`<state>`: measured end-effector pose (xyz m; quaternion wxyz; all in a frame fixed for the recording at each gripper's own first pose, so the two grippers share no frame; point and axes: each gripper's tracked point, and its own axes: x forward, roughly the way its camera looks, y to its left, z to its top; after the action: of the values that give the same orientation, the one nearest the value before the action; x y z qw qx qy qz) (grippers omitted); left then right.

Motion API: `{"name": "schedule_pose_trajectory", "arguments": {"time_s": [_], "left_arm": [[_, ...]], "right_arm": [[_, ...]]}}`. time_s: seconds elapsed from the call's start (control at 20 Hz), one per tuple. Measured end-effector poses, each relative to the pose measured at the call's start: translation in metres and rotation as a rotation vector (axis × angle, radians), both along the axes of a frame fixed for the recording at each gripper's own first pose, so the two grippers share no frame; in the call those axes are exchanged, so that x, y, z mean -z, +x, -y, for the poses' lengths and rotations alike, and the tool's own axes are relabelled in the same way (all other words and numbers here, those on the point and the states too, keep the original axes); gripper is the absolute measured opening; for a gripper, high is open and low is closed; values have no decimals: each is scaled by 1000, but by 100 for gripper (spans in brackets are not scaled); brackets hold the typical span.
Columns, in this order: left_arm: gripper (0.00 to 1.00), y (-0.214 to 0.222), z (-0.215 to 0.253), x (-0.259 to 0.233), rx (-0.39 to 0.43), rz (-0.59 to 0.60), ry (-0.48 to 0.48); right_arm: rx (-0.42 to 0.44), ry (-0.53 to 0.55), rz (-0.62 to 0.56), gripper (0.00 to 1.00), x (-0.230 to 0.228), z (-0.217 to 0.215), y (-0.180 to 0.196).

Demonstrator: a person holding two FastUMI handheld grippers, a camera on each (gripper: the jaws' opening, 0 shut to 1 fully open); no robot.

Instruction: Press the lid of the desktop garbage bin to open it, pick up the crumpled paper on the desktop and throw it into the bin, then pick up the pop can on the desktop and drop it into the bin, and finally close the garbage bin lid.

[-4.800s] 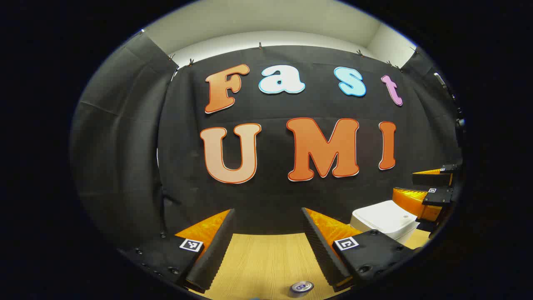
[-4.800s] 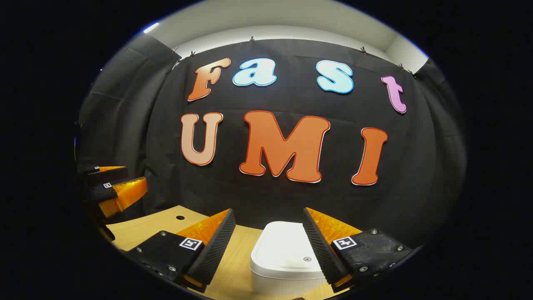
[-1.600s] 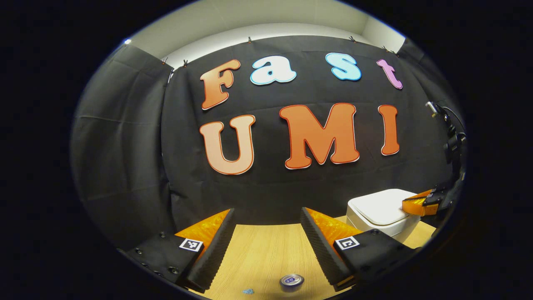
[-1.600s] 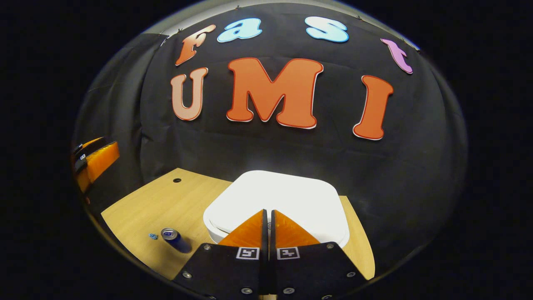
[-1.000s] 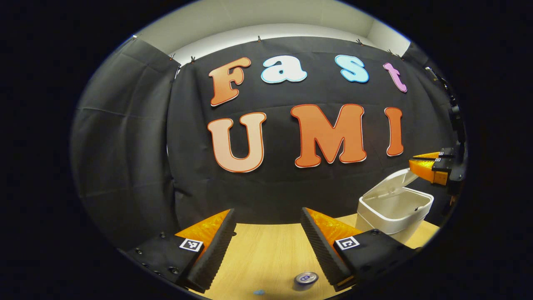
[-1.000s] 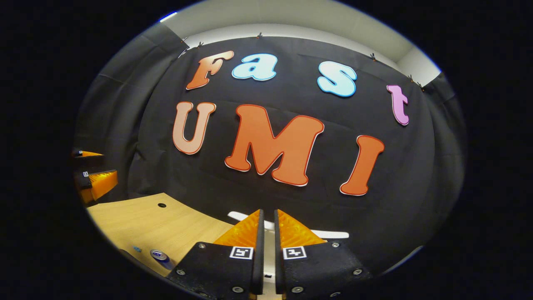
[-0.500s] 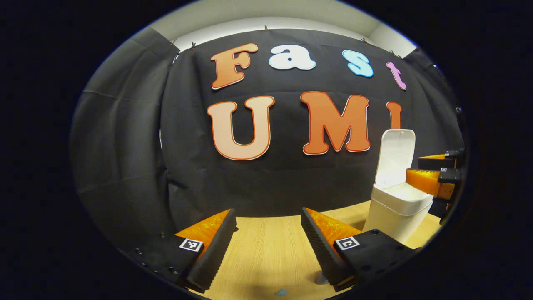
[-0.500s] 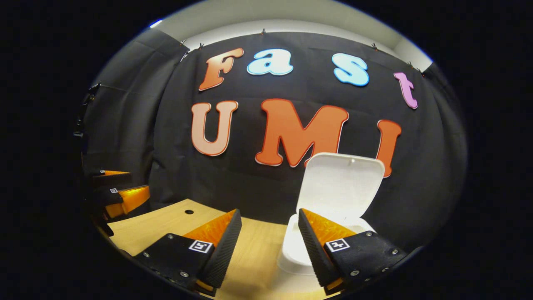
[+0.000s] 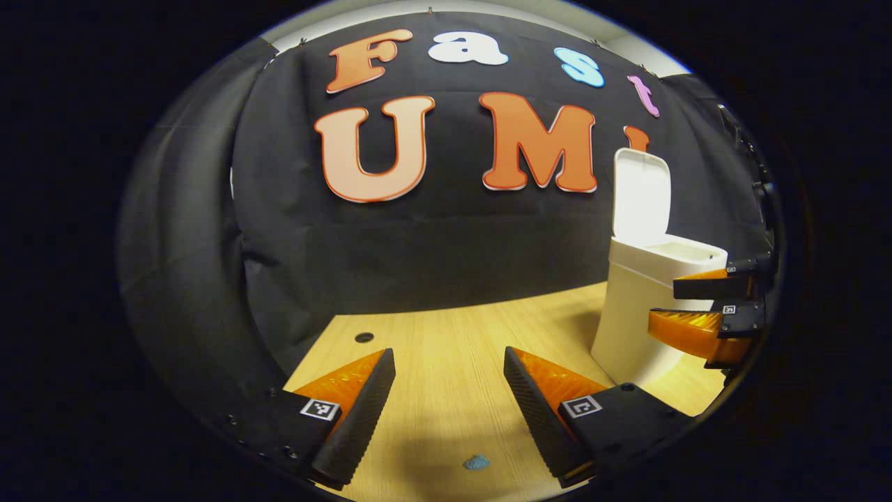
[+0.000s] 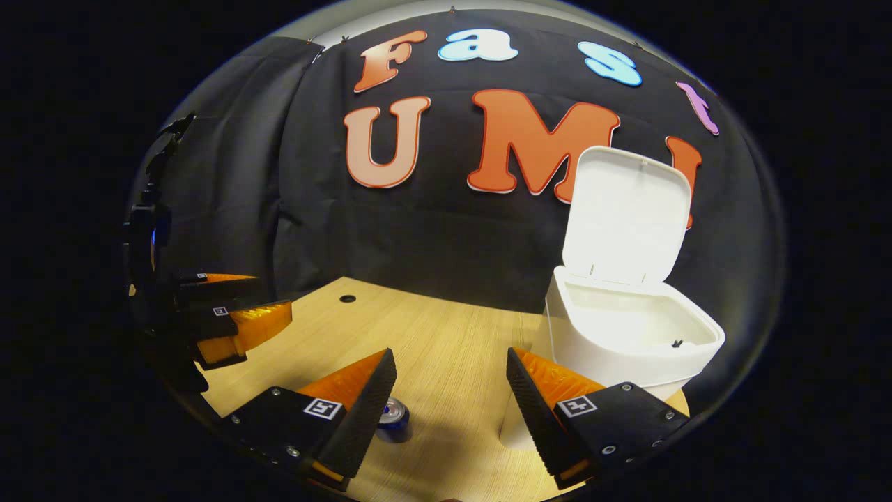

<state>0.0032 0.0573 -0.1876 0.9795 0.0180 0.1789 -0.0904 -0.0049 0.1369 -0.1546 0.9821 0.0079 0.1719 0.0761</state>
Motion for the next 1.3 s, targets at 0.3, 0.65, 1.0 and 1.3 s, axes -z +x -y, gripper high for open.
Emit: {"name": "schedule_pose_trajectory", "arguments": {"time_s": [0.3, 0.65, 1.0, 1.3], "left_arm": [[100, -31, 12, 87, 62, -144, 58], [100, -49, 24, 158, 84, -259, 62], [100, -50, 20, 213, 79, -313, 24], [90, -46, 28, 224, 76, -346, 13]], "right_arm": [[-86, 8, -115, 98, 45, -28, -9], [-181, -17, -193, 99, 78, -52, -19], [-214, -28, -271, 96, 114, -68, -17], [-229, -27, -306, 99, 135, -83, -10]]}}
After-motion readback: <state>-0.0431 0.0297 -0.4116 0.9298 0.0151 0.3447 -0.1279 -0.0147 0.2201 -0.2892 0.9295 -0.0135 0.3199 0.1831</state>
